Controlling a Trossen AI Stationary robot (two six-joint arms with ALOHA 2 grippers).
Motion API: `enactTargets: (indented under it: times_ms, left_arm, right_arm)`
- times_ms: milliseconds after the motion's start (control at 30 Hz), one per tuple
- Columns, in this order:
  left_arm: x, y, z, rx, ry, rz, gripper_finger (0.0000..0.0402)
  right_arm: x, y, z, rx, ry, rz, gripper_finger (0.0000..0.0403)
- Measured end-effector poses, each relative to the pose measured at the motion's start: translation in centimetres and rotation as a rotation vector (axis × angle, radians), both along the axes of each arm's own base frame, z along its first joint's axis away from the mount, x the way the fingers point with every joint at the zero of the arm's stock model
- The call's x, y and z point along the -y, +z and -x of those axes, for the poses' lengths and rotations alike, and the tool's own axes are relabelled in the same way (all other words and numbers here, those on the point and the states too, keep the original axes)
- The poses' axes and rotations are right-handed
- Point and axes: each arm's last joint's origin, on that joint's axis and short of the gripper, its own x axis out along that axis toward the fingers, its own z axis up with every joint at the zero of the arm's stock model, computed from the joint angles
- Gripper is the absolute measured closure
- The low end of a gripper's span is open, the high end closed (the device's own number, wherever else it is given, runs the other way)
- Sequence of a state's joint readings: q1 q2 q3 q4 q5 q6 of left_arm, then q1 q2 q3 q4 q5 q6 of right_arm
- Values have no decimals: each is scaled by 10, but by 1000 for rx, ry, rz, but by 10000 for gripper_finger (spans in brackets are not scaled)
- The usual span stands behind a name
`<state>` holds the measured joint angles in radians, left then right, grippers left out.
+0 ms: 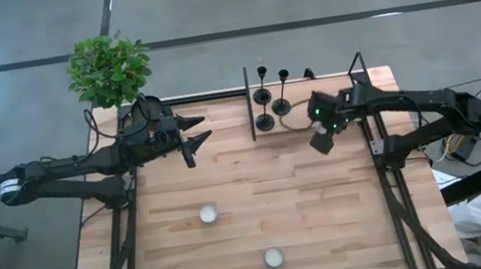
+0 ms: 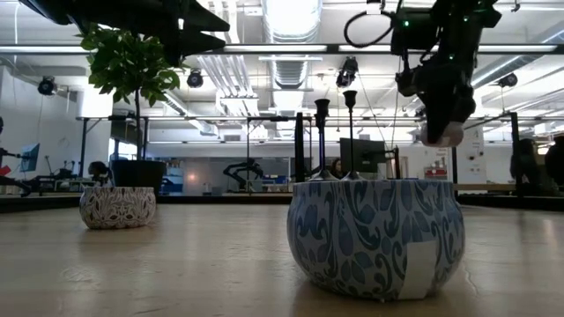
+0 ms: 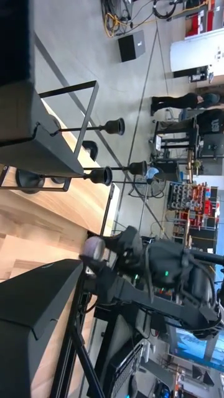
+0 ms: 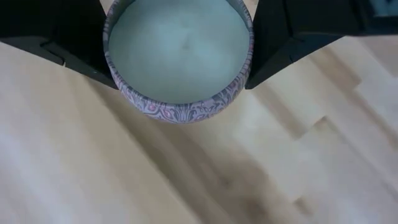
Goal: Pick & Place candle stick holders
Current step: Put the top right pink scented candle on the shelf
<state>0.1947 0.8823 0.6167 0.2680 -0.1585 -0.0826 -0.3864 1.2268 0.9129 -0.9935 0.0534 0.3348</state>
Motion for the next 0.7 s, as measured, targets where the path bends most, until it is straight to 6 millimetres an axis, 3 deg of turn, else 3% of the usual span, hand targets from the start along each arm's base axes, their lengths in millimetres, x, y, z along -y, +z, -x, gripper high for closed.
enactTargets:
  times_ms: [367, 700]
  left_arm:
    - [0, 0, 0, 0, 0, 0, 165]
    - [0, 0, 0, 0, 0, 0, 165]
  right_arm:
    - [43, 4, 27, -16, -169, 14, 110]
    - [84, 21, 35, -27, -226, 43, 110]
